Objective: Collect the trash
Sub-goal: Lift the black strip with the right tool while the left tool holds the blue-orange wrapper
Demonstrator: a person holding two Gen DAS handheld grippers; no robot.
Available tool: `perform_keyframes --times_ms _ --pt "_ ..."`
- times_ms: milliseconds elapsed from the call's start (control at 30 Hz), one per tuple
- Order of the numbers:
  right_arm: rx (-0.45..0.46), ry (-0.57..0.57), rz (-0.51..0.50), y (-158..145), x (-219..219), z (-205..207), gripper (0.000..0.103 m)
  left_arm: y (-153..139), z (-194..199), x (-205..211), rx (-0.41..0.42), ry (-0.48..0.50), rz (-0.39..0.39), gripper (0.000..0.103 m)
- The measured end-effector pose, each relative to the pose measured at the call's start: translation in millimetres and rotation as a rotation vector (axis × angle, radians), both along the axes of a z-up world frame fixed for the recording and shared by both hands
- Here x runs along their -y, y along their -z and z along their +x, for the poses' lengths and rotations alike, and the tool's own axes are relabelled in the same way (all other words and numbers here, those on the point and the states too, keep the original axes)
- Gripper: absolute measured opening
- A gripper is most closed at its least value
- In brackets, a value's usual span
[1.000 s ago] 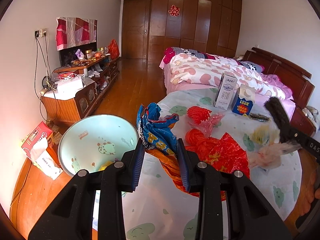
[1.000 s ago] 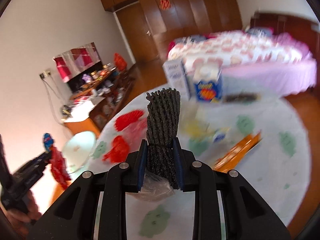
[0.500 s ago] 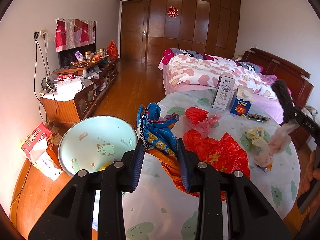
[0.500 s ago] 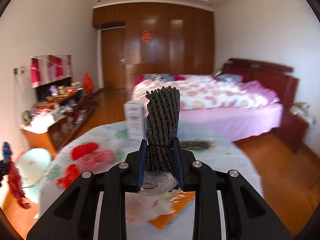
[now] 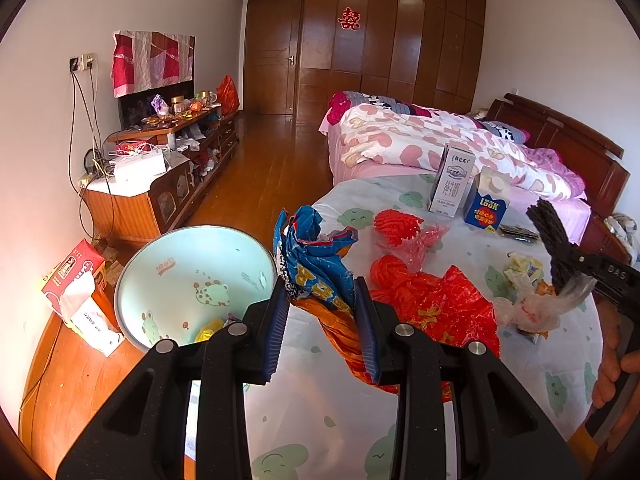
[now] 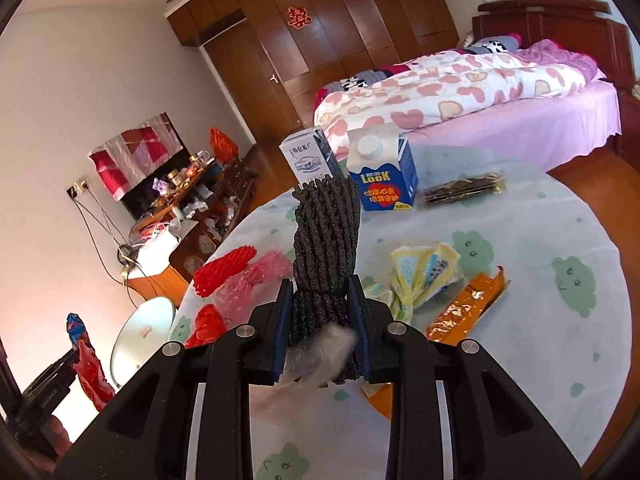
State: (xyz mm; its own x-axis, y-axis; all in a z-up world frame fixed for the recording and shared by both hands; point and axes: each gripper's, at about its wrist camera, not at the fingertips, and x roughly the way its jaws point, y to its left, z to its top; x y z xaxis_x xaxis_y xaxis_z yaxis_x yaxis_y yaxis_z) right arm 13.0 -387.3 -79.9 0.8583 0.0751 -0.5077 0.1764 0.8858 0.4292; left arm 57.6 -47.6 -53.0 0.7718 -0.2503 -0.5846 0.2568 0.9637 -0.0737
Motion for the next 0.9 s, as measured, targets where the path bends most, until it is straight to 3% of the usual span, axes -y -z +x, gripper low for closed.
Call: perform_keyframes --times_ms 100,200,233,433,500,567,733,900 --pt "-0.008 -0.011 0.001 -2 4 -11 0.030 0 0 0 0.000 0.001 -0.002 0.032" --pt "-0.039 0.054 -0.141 -2 -1 -23 0.027 0 0 -2 0.003 -0.003 -0.006 0.032" --pt "-0.048 0.062 -0.153 -2 -2 -24 0.021 0 0 -2 0.003 -0.004 -0.007 0.032" --pt "-0.096 0.106 -0.168 4 14 -30 0.021 1 -1 -1 0.001 0.000 -0.004 0.033" --pt "-0.108 0.106 -0.211 6 11 -28 0.030 0 -1 -1 0.004 0.000 -0.004 0.033" --pt "-0.120 0.150 -0.244 8 17 -32 0.045 1 -1 -1 0.004 0.000 -0.004 0.033" --pt "-0.181 0.286 -0.298 24 37 -35 0.053 0 0 -1 0.002 -0.006 -0.002 0.033" --pt "-0.284 0.285 -0.253 44 62 -25 0.050 1 1 1 -0.006 -0.004 -0.002 0.033"
